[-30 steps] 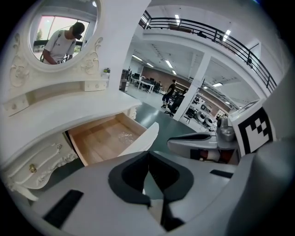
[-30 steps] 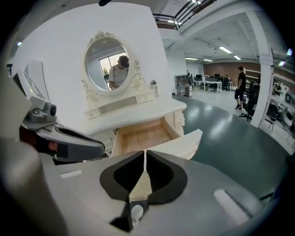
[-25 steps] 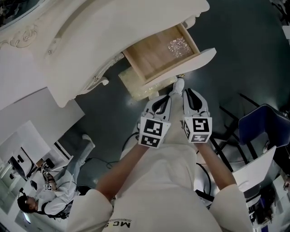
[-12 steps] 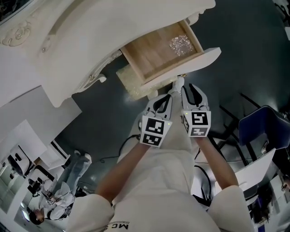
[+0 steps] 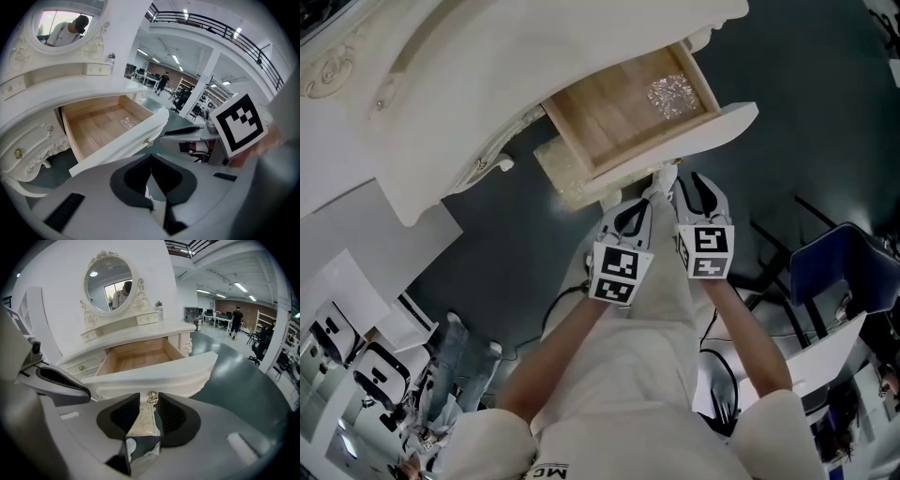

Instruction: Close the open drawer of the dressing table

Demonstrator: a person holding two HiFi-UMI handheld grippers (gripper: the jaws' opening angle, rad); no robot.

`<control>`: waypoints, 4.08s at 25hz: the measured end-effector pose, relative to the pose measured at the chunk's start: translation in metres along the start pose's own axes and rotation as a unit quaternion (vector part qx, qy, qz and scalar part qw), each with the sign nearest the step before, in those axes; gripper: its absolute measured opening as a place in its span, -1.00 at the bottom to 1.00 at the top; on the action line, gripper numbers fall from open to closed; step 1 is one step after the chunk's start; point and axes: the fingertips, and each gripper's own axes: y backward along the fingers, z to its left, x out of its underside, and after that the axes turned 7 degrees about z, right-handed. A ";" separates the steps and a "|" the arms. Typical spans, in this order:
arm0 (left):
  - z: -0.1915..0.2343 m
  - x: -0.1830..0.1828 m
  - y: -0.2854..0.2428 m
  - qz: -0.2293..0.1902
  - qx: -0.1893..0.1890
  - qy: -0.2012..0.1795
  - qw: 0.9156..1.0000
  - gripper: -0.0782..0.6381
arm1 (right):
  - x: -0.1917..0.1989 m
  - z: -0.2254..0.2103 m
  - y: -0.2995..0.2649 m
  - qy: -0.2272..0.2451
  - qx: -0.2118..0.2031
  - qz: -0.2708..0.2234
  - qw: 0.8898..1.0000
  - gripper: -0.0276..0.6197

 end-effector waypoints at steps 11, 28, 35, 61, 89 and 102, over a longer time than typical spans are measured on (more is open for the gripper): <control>0.009 0.012 -0.015 0.021 -0.022 -0.001 1.000 -0.76 | 0.011 -0.010 -0.025 -0.014 -0.002 0.028 1.000 -0.50; 0.023 0.012 -0.024 0.022 -0.031 -0.001 0.999 -0.76 | 0.012 -0.014 -0.050 0.013 0.001 0.048 0.999 -0.61; 0.023 0.010 -0.024 0.017 -0.035 0.005 0.999 -0.76 | 0.007 -0.012 -0.052 0.026 0.000 0.045 0.999 -0.66; 0.039 -0.008 -0.017 0.002 -0.049 0.022 0.999 -0.76 | -0.009 -0.010 -0.062 0.047 -0.001 0.053 0.997 -0.66; 0.059 -0.024 -0.013 -0.012 -0.071 0.042 0.997 -0.76 | -0.034 -0.005 -0.079 0.067 -0.014 0.058 0.996 -0.66; 0.071 -0.029 -0.011 -0.018 -0.087 0.059 0.994 -0.76 | -0.051 0.000 -0.090 0.083 -0.026 0.055 0.995 -0.67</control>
